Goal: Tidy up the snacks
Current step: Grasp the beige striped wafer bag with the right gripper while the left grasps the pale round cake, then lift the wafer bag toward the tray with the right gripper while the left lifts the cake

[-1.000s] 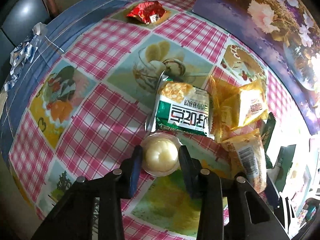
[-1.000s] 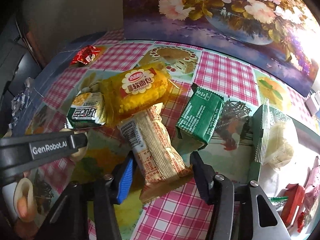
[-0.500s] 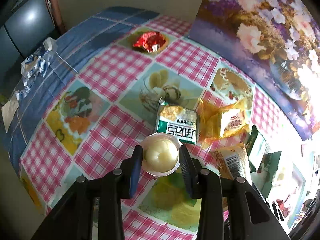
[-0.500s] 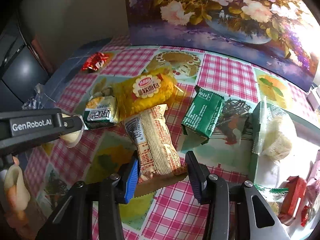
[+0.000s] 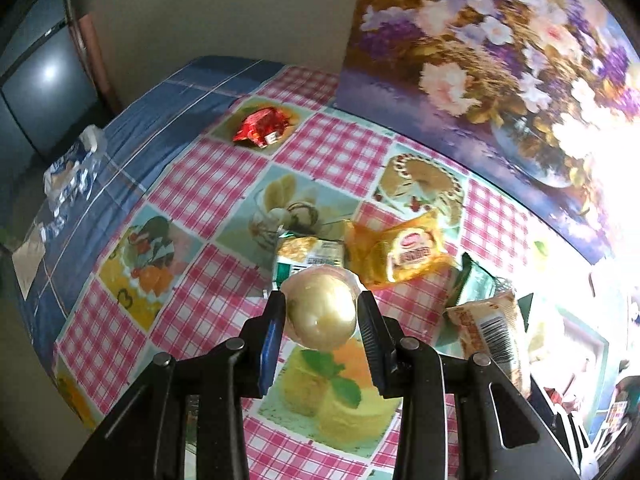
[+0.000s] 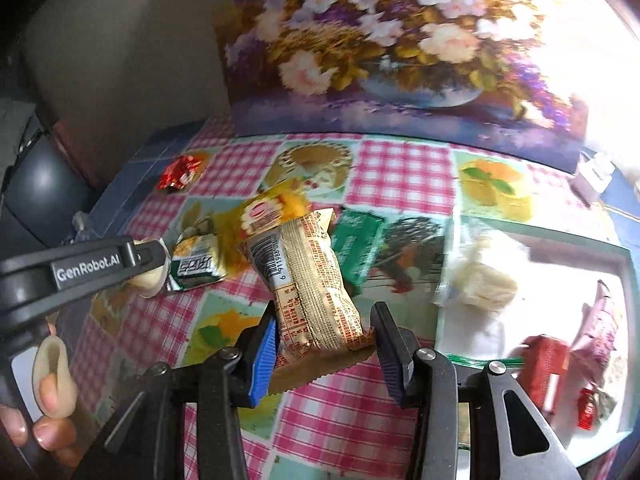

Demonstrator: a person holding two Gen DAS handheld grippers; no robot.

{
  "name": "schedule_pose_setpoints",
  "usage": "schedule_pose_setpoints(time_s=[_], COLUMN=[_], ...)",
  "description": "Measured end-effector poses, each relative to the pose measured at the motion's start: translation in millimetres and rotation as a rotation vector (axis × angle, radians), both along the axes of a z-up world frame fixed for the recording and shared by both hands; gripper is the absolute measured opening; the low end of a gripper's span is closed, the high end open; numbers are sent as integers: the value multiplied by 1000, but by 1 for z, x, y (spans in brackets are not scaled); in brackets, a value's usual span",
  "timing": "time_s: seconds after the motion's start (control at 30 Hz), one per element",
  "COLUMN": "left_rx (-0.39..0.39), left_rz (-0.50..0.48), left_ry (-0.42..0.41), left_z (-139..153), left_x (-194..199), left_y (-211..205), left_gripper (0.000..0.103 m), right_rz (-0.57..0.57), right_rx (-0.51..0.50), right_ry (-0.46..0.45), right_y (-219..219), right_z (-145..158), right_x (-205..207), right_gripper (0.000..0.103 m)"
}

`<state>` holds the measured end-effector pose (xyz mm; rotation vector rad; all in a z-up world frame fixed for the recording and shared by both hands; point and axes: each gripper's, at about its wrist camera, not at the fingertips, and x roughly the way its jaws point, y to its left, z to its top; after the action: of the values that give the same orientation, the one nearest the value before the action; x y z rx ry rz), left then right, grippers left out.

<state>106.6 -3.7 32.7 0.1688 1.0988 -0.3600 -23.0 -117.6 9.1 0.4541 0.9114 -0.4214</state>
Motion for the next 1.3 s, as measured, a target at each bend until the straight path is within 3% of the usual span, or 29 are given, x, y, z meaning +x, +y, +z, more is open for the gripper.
schedule_pose_setpoints(time_s=[0.07,0.1,0.13,0.27,0.4,0.7,0.8,0.87,0.93,1.1,1.3], left_rx=[3,0,-2,9,4,12,9,-19,-36,-1,59], left_rz=[-21,-32,-42,-99,-118,6,-30,-66,-110,-176,-184], left_ry=[-14,-18,-24,-54,-31,101,131,162,190,223,249], left_z=[3,5,7,12,6,-28,-36,-39,-44,-65,-88], left_x=[-6,-9,-13,-29,-34,3,-1,-5,-10,-17,-19], left_y=[-6,-10,-12,-31,-38,-10,-17,-24,-33,-52,-58], left_gripper=[37,24,21,21,21,21,25,37,57,59,59], right_rz=[-26,-39,-53,-114,-170,-181,-169,-161,-162,-177,-180], right_rx=[7,10,12,24,54,127,133,135,138,152,165], right_ry=[-14,-20,-23,-31,-39,4,13,18,21,19,26], right_y=[-8,-12,-17,-36,-51,-59,-57,-56,-55,-58,-59], right_z=[5,7,8,12,12,-12,-17,-18,-19,-20,-23], right_x=[-8,-12,-16,-35,-51,-48,-43,-42,-42,-45,-43], right_gripper=[48,48,48,48,48,48,48,48,48,48,48])
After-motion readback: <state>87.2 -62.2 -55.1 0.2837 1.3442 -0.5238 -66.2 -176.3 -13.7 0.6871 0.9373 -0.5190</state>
